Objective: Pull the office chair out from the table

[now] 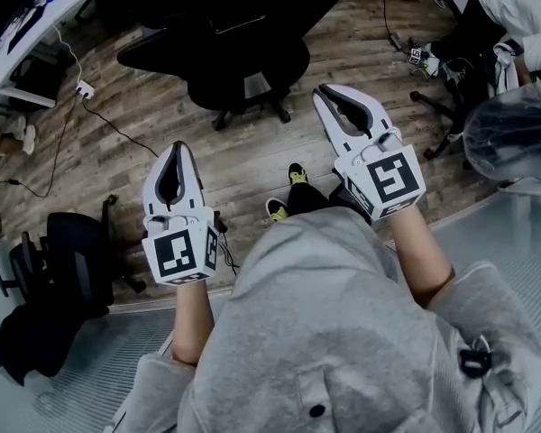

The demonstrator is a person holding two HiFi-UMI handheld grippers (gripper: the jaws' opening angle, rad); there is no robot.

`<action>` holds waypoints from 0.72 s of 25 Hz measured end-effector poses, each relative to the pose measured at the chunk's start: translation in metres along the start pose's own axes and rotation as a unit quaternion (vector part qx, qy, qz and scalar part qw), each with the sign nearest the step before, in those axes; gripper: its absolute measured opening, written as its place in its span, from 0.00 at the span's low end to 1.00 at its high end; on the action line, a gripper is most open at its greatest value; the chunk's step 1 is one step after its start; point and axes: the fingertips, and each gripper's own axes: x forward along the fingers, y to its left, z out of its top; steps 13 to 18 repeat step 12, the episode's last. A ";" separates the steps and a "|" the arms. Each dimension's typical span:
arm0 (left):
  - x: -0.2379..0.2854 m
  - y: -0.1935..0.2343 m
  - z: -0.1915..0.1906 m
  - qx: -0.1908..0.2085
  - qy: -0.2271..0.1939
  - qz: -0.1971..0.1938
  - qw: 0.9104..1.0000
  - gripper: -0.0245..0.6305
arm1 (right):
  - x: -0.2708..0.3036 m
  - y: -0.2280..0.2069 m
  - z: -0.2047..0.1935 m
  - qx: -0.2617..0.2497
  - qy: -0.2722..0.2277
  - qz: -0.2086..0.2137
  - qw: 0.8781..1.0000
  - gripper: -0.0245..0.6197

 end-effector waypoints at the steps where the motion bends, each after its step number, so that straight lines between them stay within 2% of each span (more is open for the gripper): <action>1: -0.002 0.000 0.001 -0.002 -0.003 0.001 1.000 0.06 | -0.001 0.001 0.000 -0.001 0.000 -0.001 1.000 0.11; 18: -0.012 -0.004 0.003 -0.004 -0.004 0.004 1.000 0.06 | -0.006 0.007 0.002 0.003 -0.004 0.000 1.000 0.11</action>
